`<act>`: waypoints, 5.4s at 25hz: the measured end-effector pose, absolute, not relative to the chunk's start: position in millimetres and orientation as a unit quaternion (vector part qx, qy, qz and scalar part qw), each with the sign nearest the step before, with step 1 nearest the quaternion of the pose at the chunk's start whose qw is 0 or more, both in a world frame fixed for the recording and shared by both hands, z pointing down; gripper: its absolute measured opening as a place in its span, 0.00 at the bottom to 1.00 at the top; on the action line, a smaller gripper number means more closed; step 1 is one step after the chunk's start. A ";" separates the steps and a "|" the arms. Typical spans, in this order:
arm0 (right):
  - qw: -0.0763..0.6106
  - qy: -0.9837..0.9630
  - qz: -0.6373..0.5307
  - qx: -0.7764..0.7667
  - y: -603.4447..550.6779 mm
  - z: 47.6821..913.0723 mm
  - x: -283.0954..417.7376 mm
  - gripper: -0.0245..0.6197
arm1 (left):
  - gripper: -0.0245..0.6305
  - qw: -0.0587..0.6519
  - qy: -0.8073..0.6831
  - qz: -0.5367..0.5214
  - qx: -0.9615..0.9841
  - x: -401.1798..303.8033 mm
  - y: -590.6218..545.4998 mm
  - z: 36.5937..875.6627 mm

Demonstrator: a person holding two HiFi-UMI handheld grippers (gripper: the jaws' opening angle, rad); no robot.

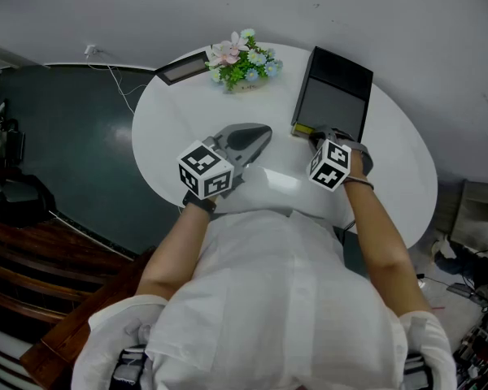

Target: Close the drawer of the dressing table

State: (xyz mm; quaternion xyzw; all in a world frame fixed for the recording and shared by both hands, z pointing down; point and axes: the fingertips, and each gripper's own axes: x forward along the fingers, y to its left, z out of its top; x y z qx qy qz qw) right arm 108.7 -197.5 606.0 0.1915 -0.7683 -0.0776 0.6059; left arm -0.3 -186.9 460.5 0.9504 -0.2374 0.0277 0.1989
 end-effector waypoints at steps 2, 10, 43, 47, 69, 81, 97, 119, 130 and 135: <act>0.607 -0.765 -0.087 0.198 -199.4 606.2 109.3 0.07 | 0.07 0.199 -0.237 0.028 0.951 0.1 -187.2 461.0; 0.613 -0.755 -0.109 0.206 -205.0 604.5 110.8 0.16 | 0.07 0.200 -0.234 0.029 0.951 1.1 -187.3 461.3; 0.597 -0.786 0.023 0.158 -228.1 597.6 117.5 0.36 | 0.07 0.207 -0.235 0.026 0.949 1.2 -196.0 464.1; 0.596 -0.786 0.021 0.163 -232.1 596.4 118.7 0.30 | 0.07 0.208 -0.236 0.027 0.949 1.4 -195.9 464.4; 0.596 -0.786 0.016 0.163 -233.2 596.5 119.0 0.26 | 0.07 0.206 -0.234 0.030 0.950 4.1 -193.4 464.9; 0.572 -0.795 0.024 0.203 -232.8 590.5 124.0 0.26 | 0.07 0.199 -0.237 0.035 0.950 0.5 -190.0 461.4; 0.137 -0.818 0.209 0.518 -190.1 502.7 195.8 0.09 | 0.07 0.195 -0.243 0.023 0.950 -3.7 -188.0 453.4; 0.056 -0.754 0.119 0.644 -125.7 434.5 252.5 0.05 | 0.07 0.162 -0.260 -0.001 0.952 -15.4 -187.8 424.9; 0.077 -0.759 0.121 0.636 -121.6 440.2 245.7 0.05 | 0.07 0.164 -0.264 -0.002 0.950 -20.5 -183.5 426.9; 0.082 -0.763 0.120 0.630 -119.9 442.1 241.8 0.05 | 0.07 0.167 -0.268 -0.002 0.949 -23.8 -181.0 430.6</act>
